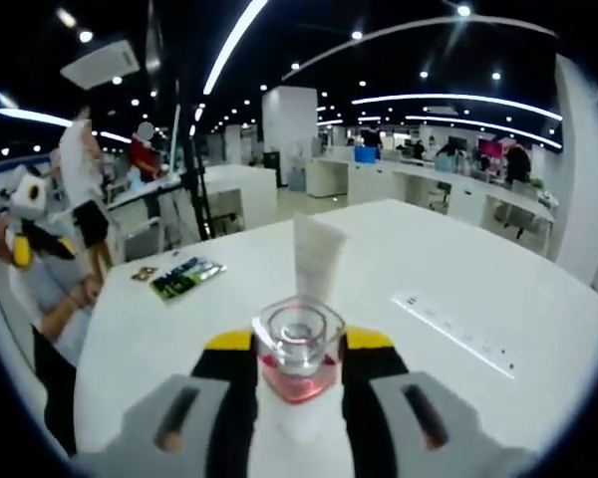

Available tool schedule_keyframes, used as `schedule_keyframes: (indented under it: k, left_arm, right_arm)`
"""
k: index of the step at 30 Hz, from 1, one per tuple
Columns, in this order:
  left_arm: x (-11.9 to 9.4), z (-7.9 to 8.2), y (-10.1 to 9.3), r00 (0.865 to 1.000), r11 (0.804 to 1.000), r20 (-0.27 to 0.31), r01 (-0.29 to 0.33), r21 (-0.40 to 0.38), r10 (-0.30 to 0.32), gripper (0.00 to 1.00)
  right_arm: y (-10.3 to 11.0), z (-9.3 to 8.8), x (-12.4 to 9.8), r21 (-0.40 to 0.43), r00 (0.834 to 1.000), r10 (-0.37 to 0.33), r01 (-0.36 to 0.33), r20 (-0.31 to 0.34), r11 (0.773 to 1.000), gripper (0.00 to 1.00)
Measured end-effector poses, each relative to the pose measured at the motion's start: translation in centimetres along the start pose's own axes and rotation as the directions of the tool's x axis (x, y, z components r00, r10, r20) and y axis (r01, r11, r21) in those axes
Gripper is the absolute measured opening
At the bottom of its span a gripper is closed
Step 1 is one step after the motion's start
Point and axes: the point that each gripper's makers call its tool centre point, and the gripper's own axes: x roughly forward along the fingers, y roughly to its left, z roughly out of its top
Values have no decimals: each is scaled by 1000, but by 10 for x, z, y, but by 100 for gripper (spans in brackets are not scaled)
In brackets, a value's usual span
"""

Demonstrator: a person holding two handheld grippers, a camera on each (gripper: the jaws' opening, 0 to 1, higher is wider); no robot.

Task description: Arrange the skincare products in the storage area until every visible bottle or jar stands upright without overlapping.

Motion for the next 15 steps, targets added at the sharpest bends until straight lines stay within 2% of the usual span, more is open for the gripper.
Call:
schedule_keyframes:
  k: [5, 8, 15]
  left_arm:
    - [6, 6, 0, 1000, 1000, 17, 24, -1, -24, 53]
    - [8, 7, 1, 999, 1000, 23, 31, -5, -31, 53]
    - [8, 18, 5, 996, 998, 68, 57, -36, -54, 53]
  right_arm:
    - [-2, -4, -6, 6, 1000, -2, 2, -19, 1000, 30]
    - [2, -6, -7, -17, 999, 3, -3, -32, 1000, 30]
    - [2, -6, -5, -13, 998, -15, 14, -57, 1000, 31]
